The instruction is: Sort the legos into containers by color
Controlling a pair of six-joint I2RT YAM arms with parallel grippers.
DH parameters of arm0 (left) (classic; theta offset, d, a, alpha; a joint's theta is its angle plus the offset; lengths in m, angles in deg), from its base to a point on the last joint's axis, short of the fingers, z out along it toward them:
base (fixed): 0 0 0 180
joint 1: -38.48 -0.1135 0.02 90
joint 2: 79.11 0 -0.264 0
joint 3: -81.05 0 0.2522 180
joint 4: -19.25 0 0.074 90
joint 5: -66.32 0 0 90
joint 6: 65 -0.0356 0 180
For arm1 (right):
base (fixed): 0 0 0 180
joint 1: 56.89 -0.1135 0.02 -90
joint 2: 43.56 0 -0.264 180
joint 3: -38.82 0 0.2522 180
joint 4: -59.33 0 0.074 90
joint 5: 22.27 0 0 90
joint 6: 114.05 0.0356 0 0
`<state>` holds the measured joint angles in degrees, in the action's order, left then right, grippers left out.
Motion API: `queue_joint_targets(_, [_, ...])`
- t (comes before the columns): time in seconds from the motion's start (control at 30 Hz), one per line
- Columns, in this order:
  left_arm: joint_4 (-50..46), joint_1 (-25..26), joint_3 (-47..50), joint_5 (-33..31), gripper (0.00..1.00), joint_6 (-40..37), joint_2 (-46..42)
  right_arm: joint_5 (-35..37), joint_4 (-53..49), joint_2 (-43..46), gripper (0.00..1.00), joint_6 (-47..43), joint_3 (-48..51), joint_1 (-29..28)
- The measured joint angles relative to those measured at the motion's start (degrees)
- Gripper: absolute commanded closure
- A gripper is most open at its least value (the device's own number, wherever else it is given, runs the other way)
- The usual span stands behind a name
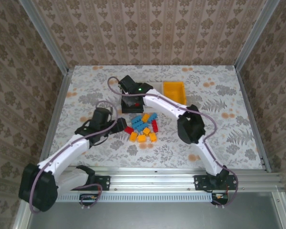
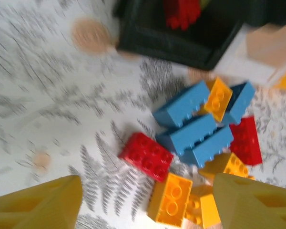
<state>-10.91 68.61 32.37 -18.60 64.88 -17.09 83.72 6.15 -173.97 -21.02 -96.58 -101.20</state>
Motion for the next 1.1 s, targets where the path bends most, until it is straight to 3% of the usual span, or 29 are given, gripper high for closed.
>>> queue_joint_targets(0.1, [-1.0,3.5,-0.1,-2.5,0.42,4.5,4.5,1.9,3.2,12.9,0.49,1.1,12.4,-0.7])
queue_joint_targets(0.3, [-0.7,4.3,0.0,-6.3,0.42,19.0,10.4,5.6,10.7,33.6,0.48,4.9,35.2,-0.4])
queue_joint_targets(0.4, [-0.9,4.3,-0.5,-6.6,0.37,25.3,13.3,6.8,12.4,36.3,0.48,6.1,42.9,0.0])
queue_joint_targets(0.53, [-1.4,4.5,-3.2,-5.9,0.38,33.0,17.4,7.8,12.4,36.4,0.48,6.8,49.8,0.6])
queue_joint_targets(0.77, [-5.1,6.2,-9.6,-4.5,0.32,44.3,22.3,8.1,13.9,38.1,0.48,7.5,53.8,1.5])
queue_joint_targets(0.93, [-7.1,6.2,-12.4,-3.6,0.36,49.1,26.7,8.3,15.6,40.8,0.47,7.5,56.1,1.6])
queue_joint_targets(1.1, [-8.0,4.9,-15.1,-1.1,0.47,52.6,31.1,8.4,17.3,45.2,0.48,7.6,60.1,1.6])
